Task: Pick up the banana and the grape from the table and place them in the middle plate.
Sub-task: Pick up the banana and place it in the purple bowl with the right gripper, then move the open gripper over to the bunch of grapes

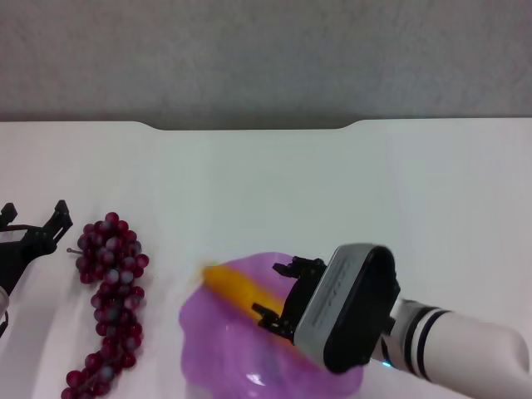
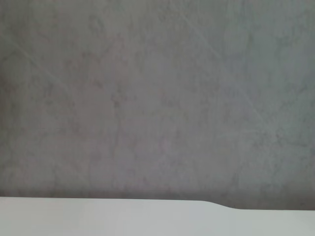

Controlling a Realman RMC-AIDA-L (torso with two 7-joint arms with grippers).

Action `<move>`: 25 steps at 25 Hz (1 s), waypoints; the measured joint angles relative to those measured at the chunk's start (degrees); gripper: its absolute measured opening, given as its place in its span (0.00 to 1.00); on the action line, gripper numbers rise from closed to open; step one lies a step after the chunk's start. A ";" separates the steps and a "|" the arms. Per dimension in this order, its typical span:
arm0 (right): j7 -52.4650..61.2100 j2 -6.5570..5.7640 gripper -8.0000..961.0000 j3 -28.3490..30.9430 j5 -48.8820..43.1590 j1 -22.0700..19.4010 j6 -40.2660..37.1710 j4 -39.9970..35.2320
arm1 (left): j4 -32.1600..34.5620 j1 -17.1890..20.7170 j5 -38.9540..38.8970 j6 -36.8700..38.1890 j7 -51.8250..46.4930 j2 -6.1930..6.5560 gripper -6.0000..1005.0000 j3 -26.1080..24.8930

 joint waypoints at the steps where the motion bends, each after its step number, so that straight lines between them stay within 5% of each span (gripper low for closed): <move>1: -1.68 0.00 0.60 -0.75 -0.16 -0.32 -1.23 -0.02 | 0.00 0.00 0.00 0.00 0.00 0.00 0.86 0.03; 7: -4.00 -0.15 0.73 -2.40 -0.34 -2.93 -7.54 2.89 | 0.01 0.26 0.00 -0.03 0.00 0.12 0.86 -0.06; 14: -8.26 0.02 0.88 4.78 -0.13 -8.03 -17.16 0.58 | 0.01 0.29 0.00 -0.07 -0.35 0.15 0.86 0.14; 25: 9.45 0.21 0.92 5.24 4.79 -5.16 -53.44 -27.64 | 0.15 0.35 0.10 0.21 -1.37 -0.12 0.86 0.36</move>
